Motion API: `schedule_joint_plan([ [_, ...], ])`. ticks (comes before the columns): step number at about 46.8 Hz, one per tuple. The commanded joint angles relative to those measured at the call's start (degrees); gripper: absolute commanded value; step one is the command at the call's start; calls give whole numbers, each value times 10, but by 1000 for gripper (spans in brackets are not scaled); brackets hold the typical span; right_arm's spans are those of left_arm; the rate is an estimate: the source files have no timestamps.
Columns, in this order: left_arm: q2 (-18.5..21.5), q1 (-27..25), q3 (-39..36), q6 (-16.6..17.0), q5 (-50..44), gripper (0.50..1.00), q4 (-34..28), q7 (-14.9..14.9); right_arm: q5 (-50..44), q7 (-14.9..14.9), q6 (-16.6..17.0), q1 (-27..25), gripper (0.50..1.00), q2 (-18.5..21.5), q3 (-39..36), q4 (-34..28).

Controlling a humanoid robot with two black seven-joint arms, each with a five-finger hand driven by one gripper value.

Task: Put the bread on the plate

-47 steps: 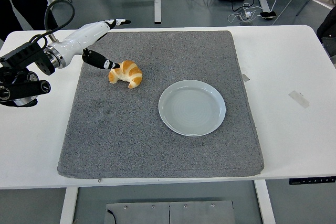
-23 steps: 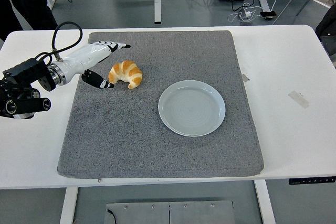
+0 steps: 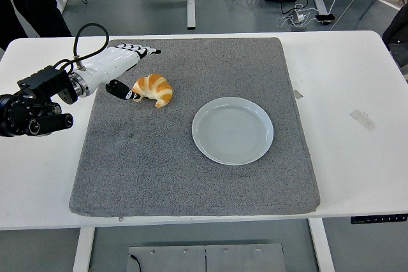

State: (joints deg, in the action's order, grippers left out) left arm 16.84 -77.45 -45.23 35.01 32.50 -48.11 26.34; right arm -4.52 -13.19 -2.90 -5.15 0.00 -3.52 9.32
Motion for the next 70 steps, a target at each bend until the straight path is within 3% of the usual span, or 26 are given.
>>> schedule_joint_plan([
  [1,-8,6,-1,0,0,977,8,0,0,0,0,0,1000,0,0,0],
  [22,-48,40,-3,0,3,977,90,1,0,0,0,0,1000,0,0,0],
  [32,-55,41,0,-2,3,977,99,0,0,0,0,0,1000,0,0,0],
  [46,-58,42,3,-45,1,977,101,-3,0,0,0,0,1000,0,0,0],
  [58,-83,62,3,-86,1,975,160,-8,0,0,0,0,1000,0,0,0],
  [70,-87,63,16,-114,1,974,161,-13,0,0,0,0,1000,0,0,0],
])
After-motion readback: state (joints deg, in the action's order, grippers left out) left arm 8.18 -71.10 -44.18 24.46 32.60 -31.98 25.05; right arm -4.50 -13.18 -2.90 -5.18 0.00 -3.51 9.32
